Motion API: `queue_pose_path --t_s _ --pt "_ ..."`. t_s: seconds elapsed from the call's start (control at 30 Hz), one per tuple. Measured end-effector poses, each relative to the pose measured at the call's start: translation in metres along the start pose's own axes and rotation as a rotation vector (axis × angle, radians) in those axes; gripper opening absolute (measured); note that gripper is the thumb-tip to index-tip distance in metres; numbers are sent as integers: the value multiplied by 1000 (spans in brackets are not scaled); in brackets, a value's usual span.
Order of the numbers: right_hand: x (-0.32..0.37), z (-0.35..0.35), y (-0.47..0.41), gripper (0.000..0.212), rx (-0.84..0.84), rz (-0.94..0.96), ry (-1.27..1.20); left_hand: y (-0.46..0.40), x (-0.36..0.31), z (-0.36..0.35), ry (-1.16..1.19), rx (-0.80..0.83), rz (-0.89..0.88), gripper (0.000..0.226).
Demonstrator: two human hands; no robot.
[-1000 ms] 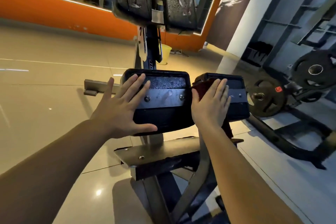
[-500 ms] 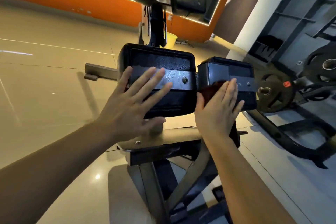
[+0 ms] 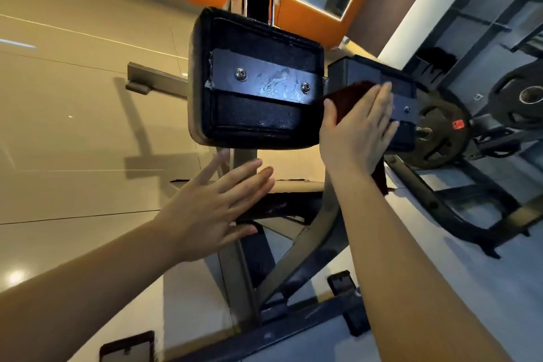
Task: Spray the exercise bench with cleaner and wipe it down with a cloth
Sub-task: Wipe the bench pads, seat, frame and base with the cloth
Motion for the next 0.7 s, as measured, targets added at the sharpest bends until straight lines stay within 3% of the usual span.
queue_pose_path --t_s 0.43,0.7 --pt "-80 -16 149 88 -20 -102 -213 15 -1 0 68 143 392 72" --pt "-43 -1 75 85 29 68 -97 22 -12 -3 77 202 421 83"
Point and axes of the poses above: each hand's wrist, its own y-axis away from the middle knuckle, its own z-axis out of the back of the hand, x = y × z, the point moved 10 cm from there along -y, towards the middle knuckle, and after that the axes turned 15 degrees about -y, right-handed, at the moved point
